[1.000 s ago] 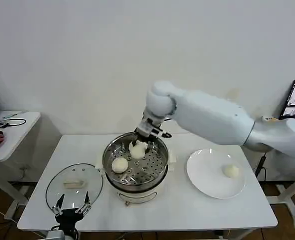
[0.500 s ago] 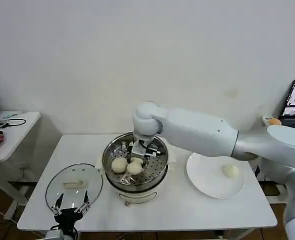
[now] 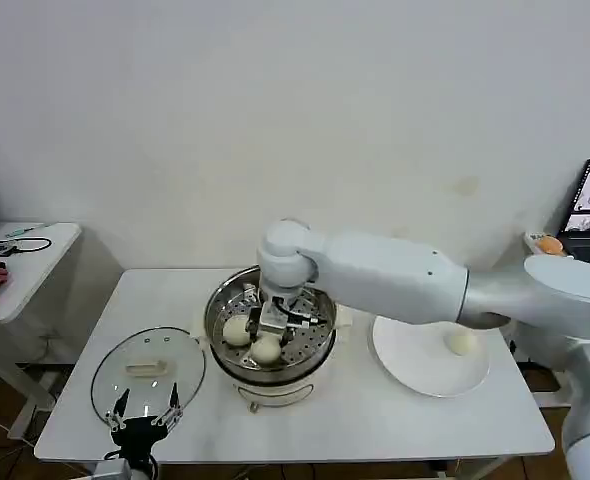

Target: Take steamed baozi put them in steamer then cover it.

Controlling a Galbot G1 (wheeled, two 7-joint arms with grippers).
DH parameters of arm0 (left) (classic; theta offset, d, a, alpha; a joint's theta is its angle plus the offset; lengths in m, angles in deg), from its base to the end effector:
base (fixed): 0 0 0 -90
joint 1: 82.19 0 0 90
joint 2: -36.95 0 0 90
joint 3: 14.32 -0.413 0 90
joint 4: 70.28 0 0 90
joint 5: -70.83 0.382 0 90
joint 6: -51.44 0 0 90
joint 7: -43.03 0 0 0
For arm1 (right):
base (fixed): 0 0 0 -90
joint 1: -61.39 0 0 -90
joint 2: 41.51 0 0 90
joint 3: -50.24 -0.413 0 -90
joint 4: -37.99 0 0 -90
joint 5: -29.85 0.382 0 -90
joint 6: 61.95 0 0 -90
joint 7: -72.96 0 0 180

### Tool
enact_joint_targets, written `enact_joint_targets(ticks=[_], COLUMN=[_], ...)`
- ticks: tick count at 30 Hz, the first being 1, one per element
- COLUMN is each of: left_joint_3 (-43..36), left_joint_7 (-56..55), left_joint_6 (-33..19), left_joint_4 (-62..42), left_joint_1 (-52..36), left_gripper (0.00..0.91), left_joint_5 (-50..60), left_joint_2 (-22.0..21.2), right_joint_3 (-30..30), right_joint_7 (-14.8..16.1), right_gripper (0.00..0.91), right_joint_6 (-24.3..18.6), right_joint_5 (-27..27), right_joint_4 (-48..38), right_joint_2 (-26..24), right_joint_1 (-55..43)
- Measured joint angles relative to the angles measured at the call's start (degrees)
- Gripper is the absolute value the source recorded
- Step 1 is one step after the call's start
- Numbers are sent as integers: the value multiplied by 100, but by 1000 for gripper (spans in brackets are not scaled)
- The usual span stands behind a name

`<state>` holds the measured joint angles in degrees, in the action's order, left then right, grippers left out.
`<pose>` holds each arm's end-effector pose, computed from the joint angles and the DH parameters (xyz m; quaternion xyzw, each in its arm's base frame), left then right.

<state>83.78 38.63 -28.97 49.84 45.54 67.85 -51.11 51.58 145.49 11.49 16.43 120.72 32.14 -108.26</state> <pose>0.1243 0.0540 -0.3739 0.0908 -0.9847 -0.0288 0.1458 0.5388 0.2336 -0.1074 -0.6847 0.1040 -0.7207 0.0309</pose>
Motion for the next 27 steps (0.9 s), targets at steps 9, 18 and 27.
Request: enact_joint_targets(ticks=[9,18,27], left_joint_3=[-12,-25,-47], left_joint_7=[1,4,4], left_joint_6=[-3,-5,-5], left_joint_4=[-14,-19,-7], left_joint_1=[-9,-3,11], left_gripper=[907,907,907], left_joint_5=[1,7,15], left_joint_2=[-2,-5,10], right_joint_3=[32,40,-132], right_joint_7=[41,26,-107], right_gripper=[574,907,907], right_joint_6=[45,93,159], right_joint_5=[9,4,-101], right_joint_4=[180,307,242], right_joint_2=[-68,-157,-251], right_joint_1=[-1,-2,-26])
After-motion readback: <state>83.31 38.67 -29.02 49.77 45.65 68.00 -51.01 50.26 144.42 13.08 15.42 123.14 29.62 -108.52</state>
